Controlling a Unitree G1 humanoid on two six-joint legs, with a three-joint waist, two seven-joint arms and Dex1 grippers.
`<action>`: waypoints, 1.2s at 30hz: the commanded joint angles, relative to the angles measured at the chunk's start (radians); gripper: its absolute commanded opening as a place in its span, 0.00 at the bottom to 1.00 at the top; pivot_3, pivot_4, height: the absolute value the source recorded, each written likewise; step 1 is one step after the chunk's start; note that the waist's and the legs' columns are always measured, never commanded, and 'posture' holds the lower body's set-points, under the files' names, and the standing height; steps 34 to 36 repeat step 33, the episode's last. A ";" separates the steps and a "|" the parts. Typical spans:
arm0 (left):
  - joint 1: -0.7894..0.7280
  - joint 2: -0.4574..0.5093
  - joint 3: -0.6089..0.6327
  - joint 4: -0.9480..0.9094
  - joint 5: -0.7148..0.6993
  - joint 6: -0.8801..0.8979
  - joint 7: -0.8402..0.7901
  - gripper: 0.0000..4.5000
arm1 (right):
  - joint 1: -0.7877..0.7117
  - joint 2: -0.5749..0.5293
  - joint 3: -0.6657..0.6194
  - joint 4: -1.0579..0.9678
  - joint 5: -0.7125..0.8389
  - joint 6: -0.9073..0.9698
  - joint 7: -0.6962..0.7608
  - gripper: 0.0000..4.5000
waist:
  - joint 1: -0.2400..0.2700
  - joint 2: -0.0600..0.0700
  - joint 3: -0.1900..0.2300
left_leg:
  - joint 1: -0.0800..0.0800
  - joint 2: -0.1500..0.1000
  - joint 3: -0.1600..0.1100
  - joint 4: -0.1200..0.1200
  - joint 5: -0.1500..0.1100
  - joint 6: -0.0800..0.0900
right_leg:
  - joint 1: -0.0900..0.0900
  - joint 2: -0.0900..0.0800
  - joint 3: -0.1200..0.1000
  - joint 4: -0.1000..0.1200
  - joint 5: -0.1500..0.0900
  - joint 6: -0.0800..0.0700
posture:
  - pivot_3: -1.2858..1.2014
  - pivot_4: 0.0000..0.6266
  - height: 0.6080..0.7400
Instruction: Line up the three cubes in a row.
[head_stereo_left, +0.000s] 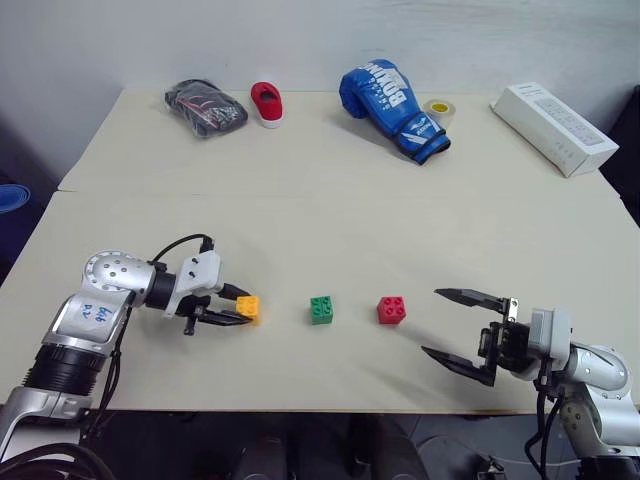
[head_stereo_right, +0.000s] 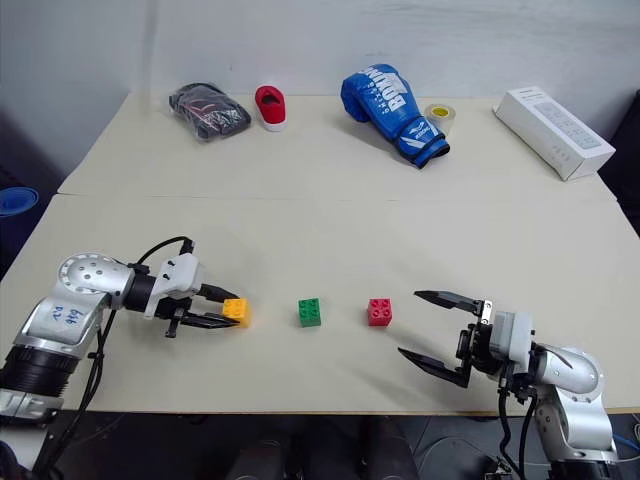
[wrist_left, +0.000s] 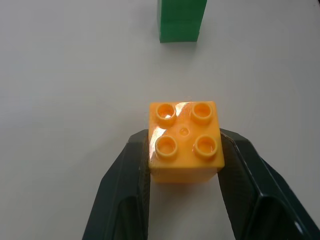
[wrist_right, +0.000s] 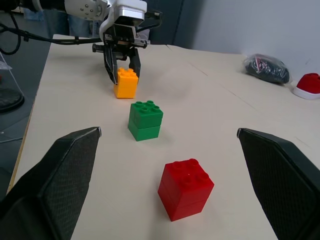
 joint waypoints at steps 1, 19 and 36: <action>-0.025 -0.005 -0.001 0.007 0.009 -0.037 -0.006 0.33 | 0.013 -0.008 -0.019 -0.012 0.011 -0.015 0.009 1.00 | -0.001 0.000 0.000 | 0.000 0.000 0.000 0.000 0.000 0.000 | 0.000 0.000 0.000 0.000 0.000 0.000 | 0.52 0.24 1.00; 0.234 0.111 0.341 -0.007 -0.172 -0.170 -0.050 0.93 | -0.019 -0.152 -0.091 -0.078 0.038 0.113 0.002 1.00 | -0.017 0.002 0.001 | 0.000 0.002 0.000 0.000 -0.001 -0.001 | -0.001 0.000 0.000 -0.001 0.000 0.000 | 0.52 0.24 1.00; 0.630 0.084 0.576 -0.197 -0.189 -0.115 0.125 0.93 | -0.292 -0.364 -0.050 0.142 -0.036 0.155 0.179 1.00 | -0.004 0.003 0.002 | 0.001 0.001 -0.002 -0.001 -0.003 -0.001 | -0.001 -0.003 0.000 -0.005 -0.001 -0.001 | 0.52 0.24 1.00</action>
